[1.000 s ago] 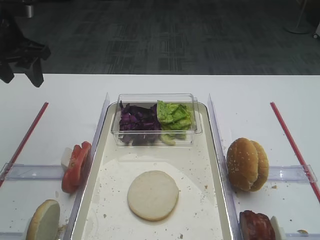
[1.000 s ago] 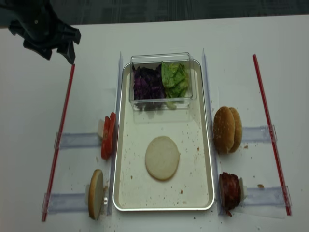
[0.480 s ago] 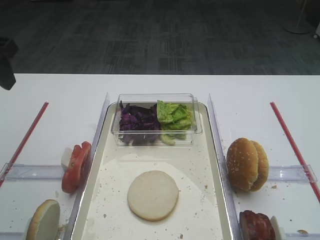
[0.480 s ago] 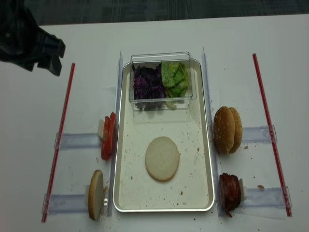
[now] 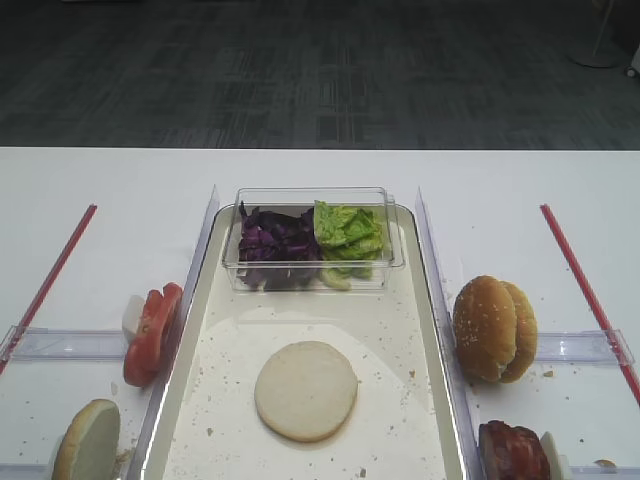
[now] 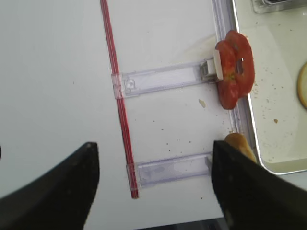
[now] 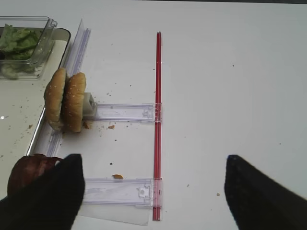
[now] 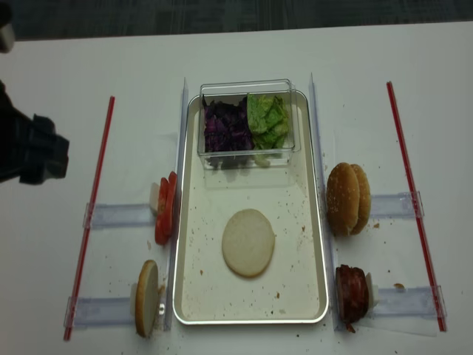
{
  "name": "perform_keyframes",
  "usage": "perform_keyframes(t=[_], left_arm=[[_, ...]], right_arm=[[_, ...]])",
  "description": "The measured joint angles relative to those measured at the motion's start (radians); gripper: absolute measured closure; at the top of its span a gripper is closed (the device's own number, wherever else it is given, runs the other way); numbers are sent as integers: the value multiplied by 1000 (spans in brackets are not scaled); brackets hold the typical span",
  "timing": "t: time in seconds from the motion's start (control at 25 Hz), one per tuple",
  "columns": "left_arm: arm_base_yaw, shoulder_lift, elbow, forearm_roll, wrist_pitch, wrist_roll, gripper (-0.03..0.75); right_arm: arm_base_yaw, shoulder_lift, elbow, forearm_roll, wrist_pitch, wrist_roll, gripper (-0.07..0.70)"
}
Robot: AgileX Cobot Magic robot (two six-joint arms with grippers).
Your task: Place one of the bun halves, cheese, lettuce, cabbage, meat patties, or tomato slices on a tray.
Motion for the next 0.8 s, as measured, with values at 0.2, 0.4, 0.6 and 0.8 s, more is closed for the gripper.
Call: perform_keyframes(t=[0.2,0.4,0.6,0.8], left_arm=[[0,-164,82,-7,6,-7,257],[0,-317,162,-7,15,-9,257],[2,-458,241,-7,19,-9,257],[2,-598,346,-13,21,-9,257]], right_arm=[[0,0,0,0,0,0,17],[0,0,0,0,0,0,17],[0,0,0,0,0,0,17],[0,0,0,0,0,0,17]])
